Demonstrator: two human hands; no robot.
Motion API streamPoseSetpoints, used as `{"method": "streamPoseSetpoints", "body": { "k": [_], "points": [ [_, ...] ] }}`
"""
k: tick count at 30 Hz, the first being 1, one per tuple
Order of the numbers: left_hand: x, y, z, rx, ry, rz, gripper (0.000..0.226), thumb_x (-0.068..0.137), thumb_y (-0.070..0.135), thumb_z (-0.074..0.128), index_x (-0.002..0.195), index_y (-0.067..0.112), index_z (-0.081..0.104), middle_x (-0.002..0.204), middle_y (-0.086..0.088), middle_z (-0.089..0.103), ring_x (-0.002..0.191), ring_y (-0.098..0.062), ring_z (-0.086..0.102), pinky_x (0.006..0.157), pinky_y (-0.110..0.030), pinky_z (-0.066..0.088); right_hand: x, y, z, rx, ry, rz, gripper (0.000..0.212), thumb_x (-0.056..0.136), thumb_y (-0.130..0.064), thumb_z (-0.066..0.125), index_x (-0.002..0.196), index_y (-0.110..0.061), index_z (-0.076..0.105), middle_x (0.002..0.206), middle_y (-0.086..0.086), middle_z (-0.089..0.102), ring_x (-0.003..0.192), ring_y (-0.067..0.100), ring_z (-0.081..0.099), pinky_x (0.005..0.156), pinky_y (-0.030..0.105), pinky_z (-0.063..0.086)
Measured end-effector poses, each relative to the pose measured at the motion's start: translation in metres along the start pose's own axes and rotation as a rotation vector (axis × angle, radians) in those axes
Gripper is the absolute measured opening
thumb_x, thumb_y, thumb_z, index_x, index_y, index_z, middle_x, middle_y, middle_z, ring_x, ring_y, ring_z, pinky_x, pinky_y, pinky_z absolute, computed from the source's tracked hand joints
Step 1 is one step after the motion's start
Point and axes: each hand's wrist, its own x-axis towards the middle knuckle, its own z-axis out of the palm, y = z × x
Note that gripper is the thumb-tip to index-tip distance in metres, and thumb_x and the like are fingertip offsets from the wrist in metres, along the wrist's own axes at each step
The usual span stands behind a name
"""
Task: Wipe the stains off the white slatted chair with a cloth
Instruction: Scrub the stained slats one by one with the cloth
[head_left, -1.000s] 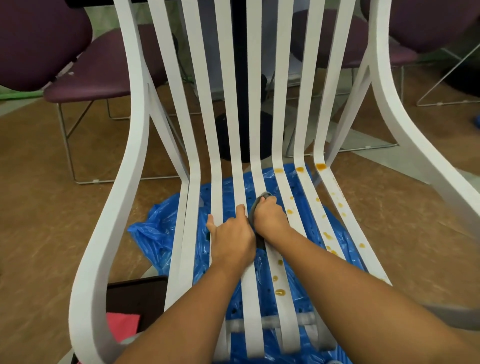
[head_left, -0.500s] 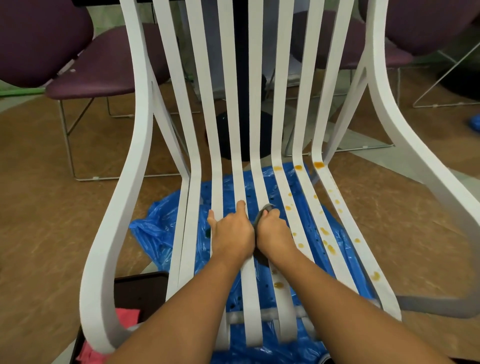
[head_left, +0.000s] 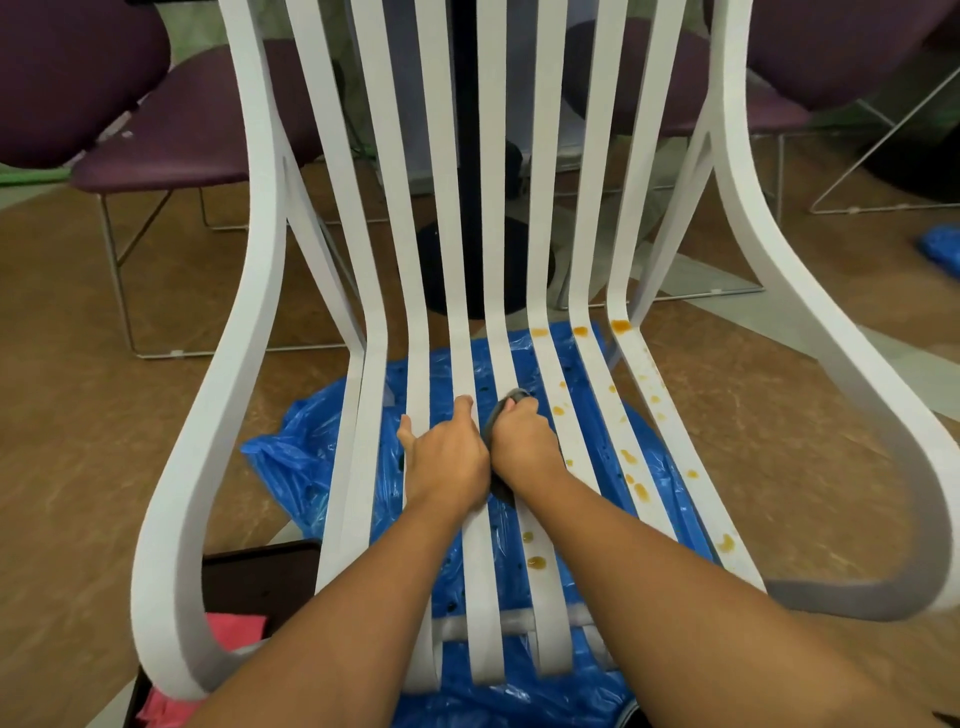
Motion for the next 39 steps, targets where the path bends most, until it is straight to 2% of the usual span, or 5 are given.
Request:
{"method": "streamPoseSetpoints", "body": {
  "k": [12,17,21,34,39],
  "points": [
    [-0.001,0.000,0.002,-0.004,0.003,-0.010,0.043,0.102,0.015,0.032,0.144,0.022,0.037,0.062,0.005,0.061,0.078,-0.017,0.066,0.123,-0.054,0.006,-0.002,-0.001,-0.001,-0.043,0.006,0.005,0.036,0.107,-0.033,0.022,0.124,-0.007,0.042,0.109,0.016,0.064,0.094,0.031,0.064,0.066,0.038,0.044],
    [-0.001,0.003,-0.003,0.007,-0.002,-0.016,0.040,0.102,0.019,0.037,0.142,0.022,0.037,0.061,0.006,0.060,0.075,-0.017,0.065,0.122,-0.054,0.006,-0.044,0.030,-0.001,-0.039,0.003,-0.016,0.037,0.107,-0.036,0.018,0.114,-0.009,0.043,0.095,0.010,0.061,0.088,0.028,0.062,0.076,0.043,0.052],
    [-0.004,0.002,-0.003,0.060,-0.009,-0.020,0.049,0.096,0.012,0.047,0.143,0.022,0.035,0.061,0.007,0.060,0.070,-0.016,0.063,0.122,-0.054,0.008,-0.083,0.058,0.001,-0.097,0.006,-0.076,0.032,0.107,-0.036,0.018,0.110,-0.013,0.040,0.080,0.000,0.054,0.073,0.020,0.057,0.066,0.036,0.047],
    [-0.005,0.000,0.001,0.047,0.028,-0.019,0.048,0.097,0.013,0.041,0.144,0.022,0.035,0.057,0.008,0.059,0.068,-0.015,0.063,0.123,-0.053,0.007,-0.081,0.047,-0.003,-0.058,0.005,-0.050,0.032,0.107,-0.033,0.017,0.112,-0.014,0.042,0.078,-0.002,0.051,0.076,0.020,0.057,0.068,0.037,0.046],
    [-0.004,0.005,0.001,0.005,0.037,-0.027,0.041,0.101,0.018,0.028,0.141,0.022,0.037,0.057,0.005,0.060,0.072,-0.018,0.065,0.123,-0.052,0.006,-0.030,0.012,-0.004,-0.005,0.028,-0.009,0.037,0.106,-0.032,0.019,0.121,-0.009,0.044,0.101,0.011,0.060,0.086,0.028,0.059,0.069,0.041,0.046]
  ]
}}
